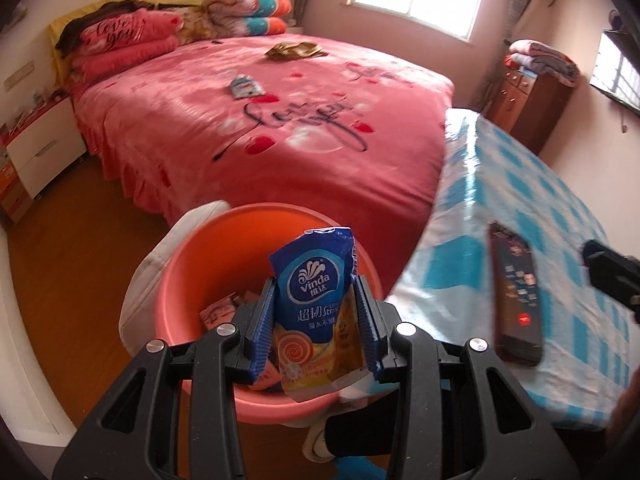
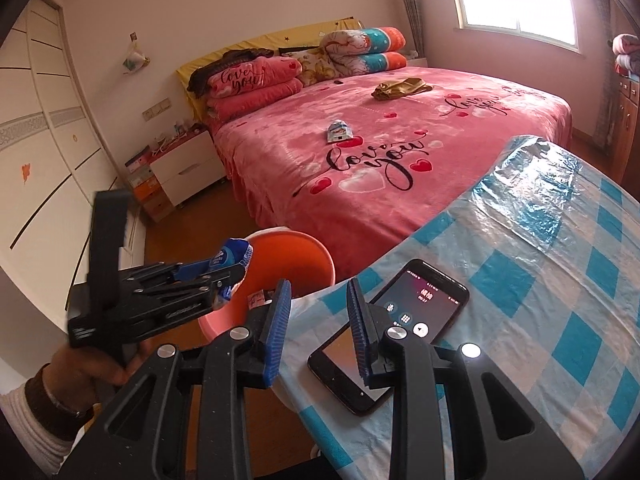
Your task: Collect trash
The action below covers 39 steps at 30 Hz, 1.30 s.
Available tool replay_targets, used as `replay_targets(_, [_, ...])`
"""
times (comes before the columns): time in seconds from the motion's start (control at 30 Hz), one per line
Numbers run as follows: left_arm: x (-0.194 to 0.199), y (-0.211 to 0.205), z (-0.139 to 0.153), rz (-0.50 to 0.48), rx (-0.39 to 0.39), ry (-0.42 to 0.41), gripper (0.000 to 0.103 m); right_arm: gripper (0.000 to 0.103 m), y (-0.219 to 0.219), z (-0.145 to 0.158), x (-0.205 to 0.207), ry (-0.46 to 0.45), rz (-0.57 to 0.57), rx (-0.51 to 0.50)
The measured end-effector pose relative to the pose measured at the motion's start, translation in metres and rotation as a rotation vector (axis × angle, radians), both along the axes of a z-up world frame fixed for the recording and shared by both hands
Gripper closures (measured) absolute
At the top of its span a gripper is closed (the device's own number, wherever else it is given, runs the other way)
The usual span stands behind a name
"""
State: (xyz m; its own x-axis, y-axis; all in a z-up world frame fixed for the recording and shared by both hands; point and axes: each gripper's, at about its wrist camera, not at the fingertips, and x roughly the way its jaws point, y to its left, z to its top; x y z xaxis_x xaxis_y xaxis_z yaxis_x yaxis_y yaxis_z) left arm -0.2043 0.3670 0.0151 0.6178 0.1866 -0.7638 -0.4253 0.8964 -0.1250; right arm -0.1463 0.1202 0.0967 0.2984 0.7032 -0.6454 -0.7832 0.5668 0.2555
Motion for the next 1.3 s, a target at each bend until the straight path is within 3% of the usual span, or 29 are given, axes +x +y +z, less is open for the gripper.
replay_targets(0.13, [0.003, 0.009, -0.02, 0.023, -0.008, 0.026, 0.061, 0.072, -0.003, -0.003, 0.002, 0.013, -0.012, -0.002])
replay_targets(0.3, [0.002, 0.015, -0.031, 0.077, 0.017, 0.036, 0.029, 0.072, -0.015, -0.005, 0.006, 0.038, -0.044, 0.015])
replay_targets(0.43, [0.0, 0.011, -0.026, 0.089, 0.069, 0.022, 0.02, 0.051, -0.03, -0.007, 0.01, 0.049, -0.088, 0.032])
replay_targets(0.6, [0.003, -0.001, -0.008, 0.086, 0.163, 0.019, 0.01, 0.038, -0.043, -0.01, 0.011, 0.043, -0.137, 0.025])
replay_targets(0.83, [0.01, -0.029, 0.027, 0.071, 0.285, -0.013, 0.006, 0.022, -0.061, -0.007, 0.009, 0.014, -0.191, 0.029])
replay_targets(1.3, [0.037, -0.104, 0.08, -0.095, 0.3, -0.155, 0.004, 0.014, -0.128, 0.024, 0.012, -0.077, -0.383, 0.052])
